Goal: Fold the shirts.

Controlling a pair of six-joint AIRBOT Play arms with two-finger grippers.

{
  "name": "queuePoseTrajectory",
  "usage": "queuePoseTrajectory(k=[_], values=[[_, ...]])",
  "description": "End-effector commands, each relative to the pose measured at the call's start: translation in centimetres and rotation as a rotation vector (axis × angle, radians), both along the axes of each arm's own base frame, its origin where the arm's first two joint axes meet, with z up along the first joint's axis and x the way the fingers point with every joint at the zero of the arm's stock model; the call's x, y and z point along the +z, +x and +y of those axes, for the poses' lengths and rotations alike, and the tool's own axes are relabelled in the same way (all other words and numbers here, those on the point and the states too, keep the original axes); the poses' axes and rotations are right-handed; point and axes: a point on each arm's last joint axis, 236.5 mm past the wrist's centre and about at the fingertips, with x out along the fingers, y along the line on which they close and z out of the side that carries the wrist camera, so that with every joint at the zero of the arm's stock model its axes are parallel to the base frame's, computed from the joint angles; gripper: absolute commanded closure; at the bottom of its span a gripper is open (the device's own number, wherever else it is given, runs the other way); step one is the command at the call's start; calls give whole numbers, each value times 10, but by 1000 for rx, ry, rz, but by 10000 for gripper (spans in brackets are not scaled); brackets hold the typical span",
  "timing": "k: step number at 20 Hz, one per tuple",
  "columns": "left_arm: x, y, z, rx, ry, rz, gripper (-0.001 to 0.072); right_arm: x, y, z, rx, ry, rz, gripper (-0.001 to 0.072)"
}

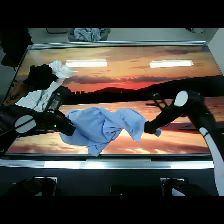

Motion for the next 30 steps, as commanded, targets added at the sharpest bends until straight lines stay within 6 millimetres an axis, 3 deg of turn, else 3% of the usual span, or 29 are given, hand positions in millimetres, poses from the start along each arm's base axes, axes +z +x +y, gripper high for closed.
queuePoseTrajectory(k=[1,4,11,13,14,15,18,22,26,28,30], values=[[-11,-4,4,7,19,23,679,-57,-29,20,-86,86,131,13],[-11,-4,4,7,19,22,679,-74,-26,31,-129,124,179,12],[-11,-3,4,7,18,20,678,-89,3,74,-320,318,219,30],[-11,-3,4,7,17,19,678,-93,13,74,-356,322,194,249],[-10,-2,3,7,15,16,678,-94,17,73,-364,319,176,547],[-10,-2,3,8,15,13,678,-95,22,72,-385,315,164,668],[-10,-2,3,8,15,14,678,-87,26,72,-301,322,98,671],[-10,-2,3,7,15,14,678,-51,34,68,-202,322,-34,671],[-10,-2,3,-4,19,10,678,2,45,48,-115,238,-206,672],[-4,2,4,-5,19,-8,678,43,59,35,-92,183,-319,671],[19,13,6,-1,19,-74,678,103,78,19,-87,125,-479,672]])
